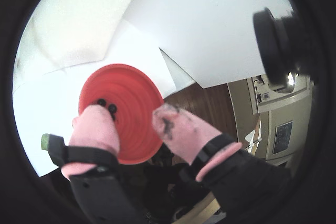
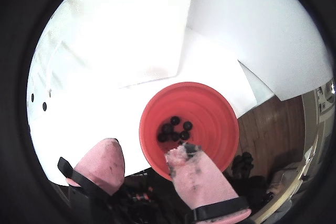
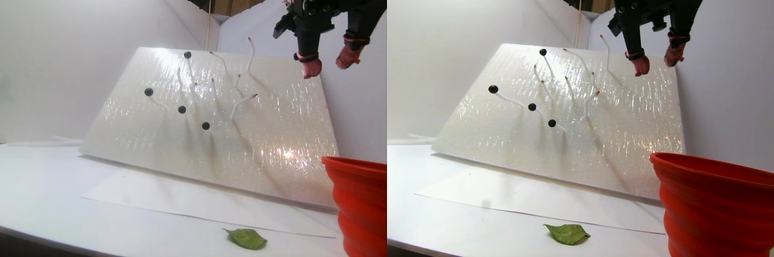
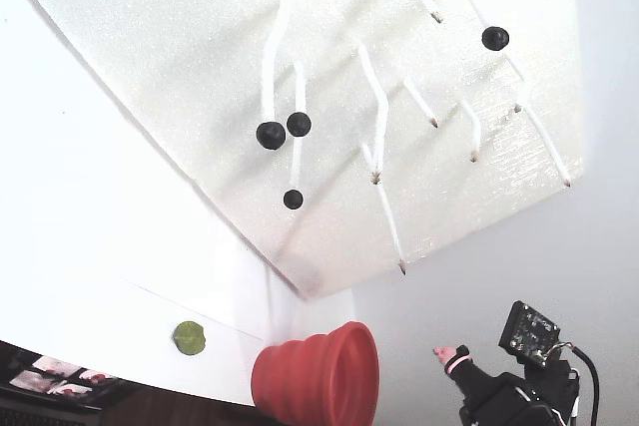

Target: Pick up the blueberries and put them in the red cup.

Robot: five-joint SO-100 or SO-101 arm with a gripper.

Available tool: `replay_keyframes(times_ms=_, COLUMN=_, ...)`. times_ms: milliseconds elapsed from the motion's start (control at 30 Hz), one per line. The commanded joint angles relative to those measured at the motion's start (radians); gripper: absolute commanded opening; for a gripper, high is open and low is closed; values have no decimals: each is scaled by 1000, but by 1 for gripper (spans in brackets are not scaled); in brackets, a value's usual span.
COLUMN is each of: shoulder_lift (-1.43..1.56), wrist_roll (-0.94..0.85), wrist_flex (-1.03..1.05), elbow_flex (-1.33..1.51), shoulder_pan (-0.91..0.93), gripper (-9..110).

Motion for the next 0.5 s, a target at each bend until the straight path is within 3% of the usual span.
replay_keyframes(times_ms=0, shoulder_lift=112, wrist_roll=17, wrist_flex=2, elbow_flex=-26, shoulder_pan=-25, gripper=16)
replay_keyframes(times_ms=467, shoulder_lift=189, wrist_roll=81, wrist_flex=31, elbow_flex=-29, shoulder_pan=-141, gripper=16)
